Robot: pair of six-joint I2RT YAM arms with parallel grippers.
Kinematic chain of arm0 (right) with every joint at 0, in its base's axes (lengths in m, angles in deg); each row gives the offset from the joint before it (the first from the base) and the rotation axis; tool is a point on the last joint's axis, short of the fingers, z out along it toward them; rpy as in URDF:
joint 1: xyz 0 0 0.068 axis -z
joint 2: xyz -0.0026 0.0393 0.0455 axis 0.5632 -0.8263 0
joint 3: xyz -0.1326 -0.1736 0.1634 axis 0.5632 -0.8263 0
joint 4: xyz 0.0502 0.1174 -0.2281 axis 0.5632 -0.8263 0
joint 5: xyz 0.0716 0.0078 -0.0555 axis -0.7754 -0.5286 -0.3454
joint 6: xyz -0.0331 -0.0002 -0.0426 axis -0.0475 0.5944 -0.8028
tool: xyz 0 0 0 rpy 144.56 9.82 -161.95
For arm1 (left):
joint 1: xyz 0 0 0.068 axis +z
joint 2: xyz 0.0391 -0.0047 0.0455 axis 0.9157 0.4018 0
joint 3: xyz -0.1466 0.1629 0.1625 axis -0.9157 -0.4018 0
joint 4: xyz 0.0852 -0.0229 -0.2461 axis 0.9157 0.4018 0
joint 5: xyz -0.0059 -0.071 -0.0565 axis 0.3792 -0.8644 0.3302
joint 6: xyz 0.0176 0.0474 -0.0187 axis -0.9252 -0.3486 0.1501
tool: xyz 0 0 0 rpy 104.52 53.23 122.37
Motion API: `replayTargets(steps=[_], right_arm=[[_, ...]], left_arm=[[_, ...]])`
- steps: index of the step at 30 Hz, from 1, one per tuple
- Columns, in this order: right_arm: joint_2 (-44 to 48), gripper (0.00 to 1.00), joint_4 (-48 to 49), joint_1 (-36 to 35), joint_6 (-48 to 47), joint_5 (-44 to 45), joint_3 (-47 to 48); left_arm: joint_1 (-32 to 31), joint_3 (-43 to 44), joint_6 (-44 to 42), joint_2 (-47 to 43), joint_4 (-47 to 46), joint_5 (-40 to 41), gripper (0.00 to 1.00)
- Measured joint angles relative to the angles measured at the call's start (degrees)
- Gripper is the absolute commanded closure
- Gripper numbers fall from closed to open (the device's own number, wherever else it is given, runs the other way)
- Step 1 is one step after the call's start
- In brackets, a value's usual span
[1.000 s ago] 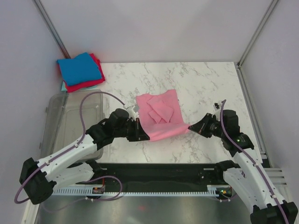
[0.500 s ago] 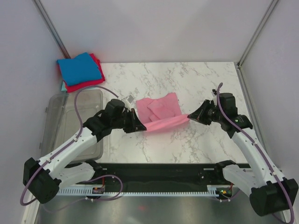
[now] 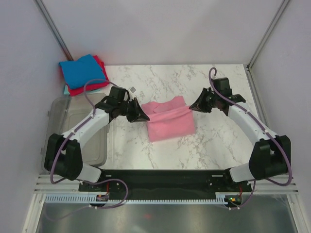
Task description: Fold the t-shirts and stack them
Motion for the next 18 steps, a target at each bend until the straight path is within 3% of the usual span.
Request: replayTargets(steps=[6,8,9,10,12,14,15,16,18], right_arm=[[-14.78,1.0,1.44,0.02,-1.99,0.7,12.63],[-21.33,0.92,1.49,0.15,-2.89,0.68,18.6],[-24.94,0.7,1.44,0.24,-3.5,0.48,22.05],[-28.85,0.58,1.2,0.37,-4.13,-0.02,25.73],[-35.69,0.4,1.22,0.63,-5.03,-0.57,32.57],[-42.1,0.37,0.46,1.01,-6.93,-1.25,38.91],[-44.37,0.34,0.26,1.2,-7.98,-1.4,41.13],[-45.81,0.34,0.09,1.44,-8.92,-1.49,42.16],[-46.25,0.32,-1.36,1.97,-10.78,-1.4,41.86]], left_arm=[[2.86,10.21,-2.29,12.55,-0.5,-1.09,0.98],[4.13,14.53,-3.17,18.12,-0.02,-1.86,0.93],[4.74,16.9,-3.65,21.16,-0.17,-1.97,0.85],[5.46,19.34,-4.24,24.44,0.04,-2.01,0.63],[6.78,23.52,-5.29,30.05,0.72,-1.95,0.58],[8.28,27.74,-6.16,35.67,1.4,-1.86,0.45],[8.96,29.27,-6.47,37.66,2.08,-1.62,0.3],[9.49,30.18,-7.1,38.86,2.71,-1.22,0.01],[10.34,30.42,-7.67,39.15,4.15,0.17,0.0]])
